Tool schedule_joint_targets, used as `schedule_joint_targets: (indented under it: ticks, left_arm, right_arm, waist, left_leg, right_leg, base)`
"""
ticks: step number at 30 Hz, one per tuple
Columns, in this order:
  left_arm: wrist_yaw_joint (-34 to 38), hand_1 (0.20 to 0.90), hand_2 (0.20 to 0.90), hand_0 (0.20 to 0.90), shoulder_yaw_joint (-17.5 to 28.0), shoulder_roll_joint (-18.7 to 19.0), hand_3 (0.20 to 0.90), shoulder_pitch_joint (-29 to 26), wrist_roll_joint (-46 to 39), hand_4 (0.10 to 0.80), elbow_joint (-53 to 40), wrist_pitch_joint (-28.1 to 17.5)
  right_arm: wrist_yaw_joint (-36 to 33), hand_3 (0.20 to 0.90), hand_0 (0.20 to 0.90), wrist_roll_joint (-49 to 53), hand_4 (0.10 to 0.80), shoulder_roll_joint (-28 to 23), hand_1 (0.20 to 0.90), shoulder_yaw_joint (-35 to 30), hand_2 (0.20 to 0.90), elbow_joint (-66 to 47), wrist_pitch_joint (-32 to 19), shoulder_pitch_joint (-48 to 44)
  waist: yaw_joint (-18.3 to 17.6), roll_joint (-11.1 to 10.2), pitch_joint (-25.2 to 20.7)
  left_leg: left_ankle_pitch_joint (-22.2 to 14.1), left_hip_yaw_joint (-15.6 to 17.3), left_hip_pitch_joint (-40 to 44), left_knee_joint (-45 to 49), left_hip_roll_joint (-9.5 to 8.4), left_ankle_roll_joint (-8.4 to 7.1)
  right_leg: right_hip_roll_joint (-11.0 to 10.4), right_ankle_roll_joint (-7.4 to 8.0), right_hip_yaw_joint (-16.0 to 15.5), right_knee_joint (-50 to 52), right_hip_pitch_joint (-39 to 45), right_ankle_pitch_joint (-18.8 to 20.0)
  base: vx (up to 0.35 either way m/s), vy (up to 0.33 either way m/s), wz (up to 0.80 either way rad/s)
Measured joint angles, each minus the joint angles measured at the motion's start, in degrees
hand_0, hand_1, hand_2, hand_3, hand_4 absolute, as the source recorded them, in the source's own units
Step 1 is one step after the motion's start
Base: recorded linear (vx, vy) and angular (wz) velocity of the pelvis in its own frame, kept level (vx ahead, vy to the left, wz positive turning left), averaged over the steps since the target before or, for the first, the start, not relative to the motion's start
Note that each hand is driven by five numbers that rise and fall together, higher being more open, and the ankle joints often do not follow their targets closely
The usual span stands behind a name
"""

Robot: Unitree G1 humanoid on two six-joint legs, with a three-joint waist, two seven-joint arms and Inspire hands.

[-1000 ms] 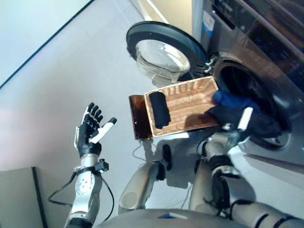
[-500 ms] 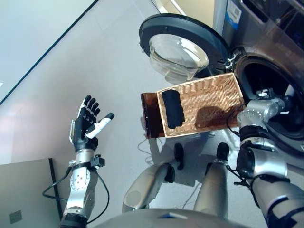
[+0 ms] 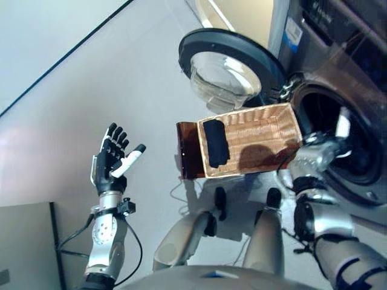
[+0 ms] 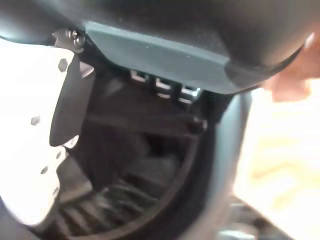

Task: Pick up the clothes and place them into the washing machine

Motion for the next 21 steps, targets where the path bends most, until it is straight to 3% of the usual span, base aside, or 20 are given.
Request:
schedule_joint_targets:
  ticks: [3,10,16,21]
  left_arm:
    - [0.09,0.900,0.900,0.900,0.11,-1.15,0.900,-0.37,0.10,0.800,0.38,0.17]
    - [0.50,0.900,0.900,0.900,0.33,-2.26,0.900,0.28,0.14,0.800,1.43,1.48]
    - [0.48,0.900,0.900,0.900,1.21,-2.71,0.900,1.45,0.18,0.800,1.86,2.55]
    - [0.51,0.900,0.900,0.900,2.80,-2.76,0.900,1.99,0.17,0.800,3.64,2.84]
  right_arm:
    - [2.44,0.900,0.900,-3.27,0.800,4.87,0.900,5.41,0.900,0.01,2.17,8.00]
    - [3.90,0.900,0.900,-5.56,0.800,13.42,0.900,11.86,0.900,2.32,6.65,15.65]
    - [6.11,0.900,0.900,-6.50,0.800,13.62,0.900,14.15,0.900,-0.59,7.54,18.03]
    - [6.15,0.900,0.900,-6.98,0.800,12.79,0.900,14.06,0.900,-0.48,7.53,17.60]
  waist:
    - [-0.38,-1.88,-0.50]
    - [0.05,-5.47,-2.94]
    - [0.07,-8.48,-4.42]
    - [0.08,-9.14,-4.76]
  left_leg:
    - [0.77,-1.94,3.00,-2.56,0.63,-1.12]
    - [2.14,-3.85,6.35,-6.58,2.56,-2.40]
    - [2.52,-5.34,8.68,-8.25,3.42,-2.53]
    - [2.61,-5.81,8.89,-8.45,3.46,-2.40]
  right_leg:
    - [0.49,-0.64,-1.86,-1.79,3.27,-0.35]
    - [1.68,-1.61,-5.20,-6.26,7.78,0.41]
    - [2.56,-1.75,-7.28,-9.68,11.73,1.31]
    - [2.65,-1.86,-7.48,-10.66,12.69,1.43]
  base:
    - [0.053,-0.070,0.12]
    - [0.065,-0.049,0.08]
    - [0.031,-0.018,0.08]
    - [0.003,-0.001,0.05]
